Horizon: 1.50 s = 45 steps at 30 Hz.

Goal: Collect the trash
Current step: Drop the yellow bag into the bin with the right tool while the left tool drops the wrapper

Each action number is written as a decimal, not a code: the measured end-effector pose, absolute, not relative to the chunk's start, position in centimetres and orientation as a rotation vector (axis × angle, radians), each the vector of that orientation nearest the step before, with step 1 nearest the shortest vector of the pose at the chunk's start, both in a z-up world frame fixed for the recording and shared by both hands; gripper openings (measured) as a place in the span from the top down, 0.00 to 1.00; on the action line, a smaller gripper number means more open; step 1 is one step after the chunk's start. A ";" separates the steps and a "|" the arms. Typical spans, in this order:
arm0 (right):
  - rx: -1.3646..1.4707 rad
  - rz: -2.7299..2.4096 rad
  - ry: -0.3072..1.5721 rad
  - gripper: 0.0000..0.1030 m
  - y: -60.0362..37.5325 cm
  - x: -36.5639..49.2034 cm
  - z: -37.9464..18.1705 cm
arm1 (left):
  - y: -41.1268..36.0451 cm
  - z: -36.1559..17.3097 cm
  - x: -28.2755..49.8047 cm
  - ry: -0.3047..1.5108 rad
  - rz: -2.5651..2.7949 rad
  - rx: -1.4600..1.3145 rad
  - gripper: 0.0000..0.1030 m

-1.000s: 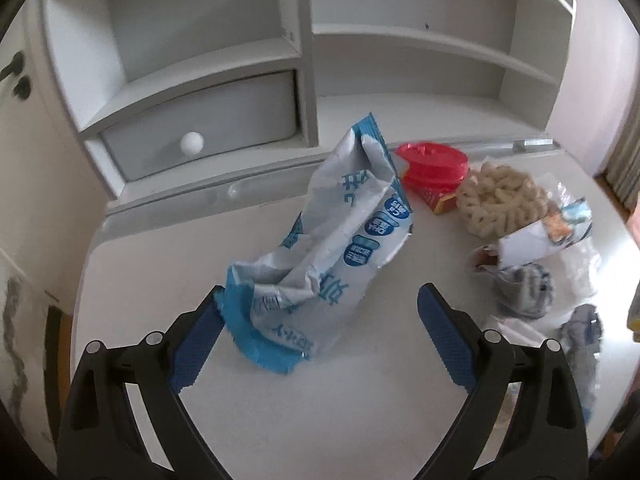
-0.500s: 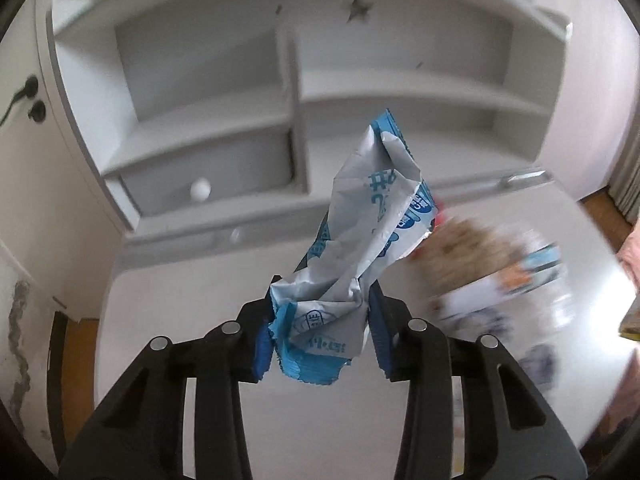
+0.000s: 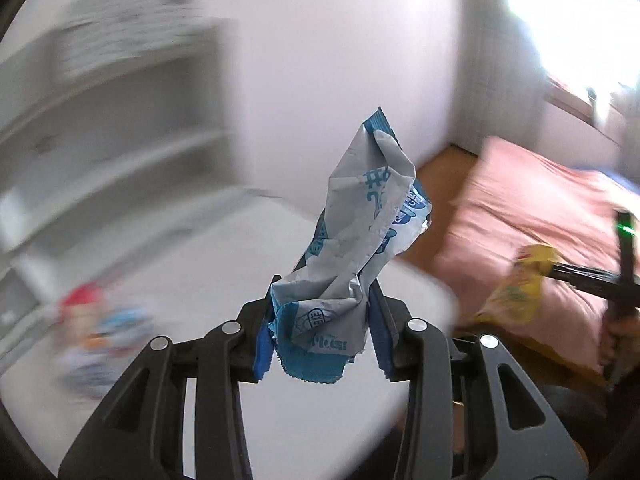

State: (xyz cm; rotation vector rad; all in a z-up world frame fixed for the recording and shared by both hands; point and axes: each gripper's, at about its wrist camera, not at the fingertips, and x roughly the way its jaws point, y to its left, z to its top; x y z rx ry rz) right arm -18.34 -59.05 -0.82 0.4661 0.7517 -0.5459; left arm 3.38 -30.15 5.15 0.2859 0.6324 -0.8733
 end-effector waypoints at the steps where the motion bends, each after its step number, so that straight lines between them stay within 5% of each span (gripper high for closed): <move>1: 0.466 -0.566 0.762 0.82 -59.6 -19.0 -1.5 | -32.5 4.2 2.1 0.651 -0.932 0.293 0.62; 12: 0.590 -0.697 1.006 0.82 -65.5 -23.8 -13.7 | -50.0 -9.5 -5.7 0.883 -1.177 0.484 0.62; 21: 0.661 -0.687 1.049 0.82 -66.6 -24.6 -16.8 | -55.6 -15.1 -7.3 0.995 -1.215 0.534 0.62; 22: 0.679 -0.680 1.038 0.80 -66.8 -24.6 -16.9 | -56.1 -15.4 -7.3 0.999 -1.218 0.536 0.62; 24: 0.676 -0.686 1.029 0.56 -66.8 -24.3 -16.5 | -56.9 -15.8 -7.0 1.016 -1.221 0.533 0.62; 25: 0.658 -0.701 1.016 0.36 -66.7 -24.3 -16.3 | -56.6 -16.3 -6.5 1.023 -1.221 0.532 0.62; 26: 0.648 -0.706 1.008 0.32 -66.7 -24.3 -16.0 | -56.8 -16.5 -6.3 1.032 -1.221 0.531 0.62; 37: 0.709 -0.811 0.850 0.32 -68.5 -26.2 -13.1 | -60.0 -20.5 -8.3 1.131 -1.255 0.557 0.61; 41: 0.722 -0.839 0.795 0.30 -69.1 -27.1 -12.1 | -61.2 -21.0 -9.0 1.143 -1.284 0.542 0.43; 45: 0.731 -0.841 0.779 0.30 -69.1 -27.4 -11.6 | -61.8 -20.8 -9.9 1.122 -1.299 0.568 0.36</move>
